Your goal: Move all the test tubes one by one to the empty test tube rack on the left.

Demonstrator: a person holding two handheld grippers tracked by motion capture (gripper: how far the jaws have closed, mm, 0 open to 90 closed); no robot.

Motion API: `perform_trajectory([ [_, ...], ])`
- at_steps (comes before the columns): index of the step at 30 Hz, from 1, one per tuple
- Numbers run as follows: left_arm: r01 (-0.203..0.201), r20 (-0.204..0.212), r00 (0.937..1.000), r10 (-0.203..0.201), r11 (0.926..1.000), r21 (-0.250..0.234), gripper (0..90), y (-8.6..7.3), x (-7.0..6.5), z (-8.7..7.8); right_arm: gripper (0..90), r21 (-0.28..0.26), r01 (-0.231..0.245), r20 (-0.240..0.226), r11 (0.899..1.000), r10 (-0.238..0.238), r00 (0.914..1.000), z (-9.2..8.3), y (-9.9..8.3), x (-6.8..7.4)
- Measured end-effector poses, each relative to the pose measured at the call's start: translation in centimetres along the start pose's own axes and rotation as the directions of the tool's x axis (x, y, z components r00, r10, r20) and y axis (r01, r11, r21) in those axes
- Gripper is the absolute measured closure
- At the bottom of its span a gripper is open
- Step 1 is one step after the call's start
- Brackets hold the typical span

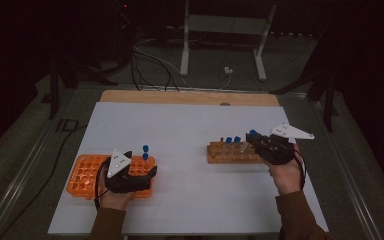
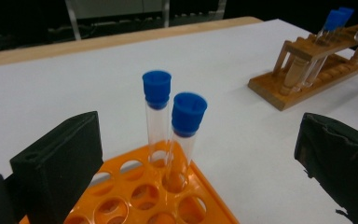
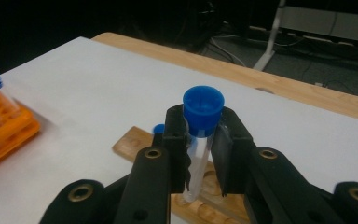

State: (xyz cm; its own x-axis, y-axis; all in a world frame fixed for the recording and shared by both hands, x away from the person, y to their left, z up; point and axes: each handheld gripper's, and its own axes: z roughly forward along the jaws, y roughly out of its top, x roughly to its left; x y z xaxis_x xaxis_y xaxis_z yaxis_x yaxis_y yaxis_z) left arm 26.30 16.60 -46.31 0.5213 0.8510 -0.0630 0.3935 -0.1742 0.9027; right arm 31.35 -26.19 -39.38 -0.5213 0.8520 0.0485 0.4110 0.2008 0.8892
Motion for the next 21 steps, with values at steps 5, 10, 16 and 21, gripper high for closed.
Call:
perform_trajectory([
  [5,-0.017,-0.003,0.9999,0.017,0.9998,-0.009,1.7,0.3,-0.5,-0.1,76.9,0.008,0.025,-0.026,1.000,-0.025,0.9993,0.1,0.0,1.2],
  [10,-0.050,-0.028,0.9984,0.049,0.9979,-0.041,3.4,0.8,-1.2,-0.5,76.9,0.014,0.041,-0.055,0.999,-0.040,0.9977,0.4,-0.1,2.2],
  [16,-0.065,-0.013,0.9978,0.064,0.9970,-0.043,3.6,1.3,-2.0,-0.4,76.9,0.035,0.049,-0.089,0.998,-0.046,0.9950,1.0,-0.4,3.1],
  [21,-0.074,-0.001,0.9972,0.074,0.9967,-0.033,3.6,1.6,-2.5,0.0,76.9,0.043,0.054,-0.105,0.998,-0.049,0.9933,1.4,-0.4,3.5],
])
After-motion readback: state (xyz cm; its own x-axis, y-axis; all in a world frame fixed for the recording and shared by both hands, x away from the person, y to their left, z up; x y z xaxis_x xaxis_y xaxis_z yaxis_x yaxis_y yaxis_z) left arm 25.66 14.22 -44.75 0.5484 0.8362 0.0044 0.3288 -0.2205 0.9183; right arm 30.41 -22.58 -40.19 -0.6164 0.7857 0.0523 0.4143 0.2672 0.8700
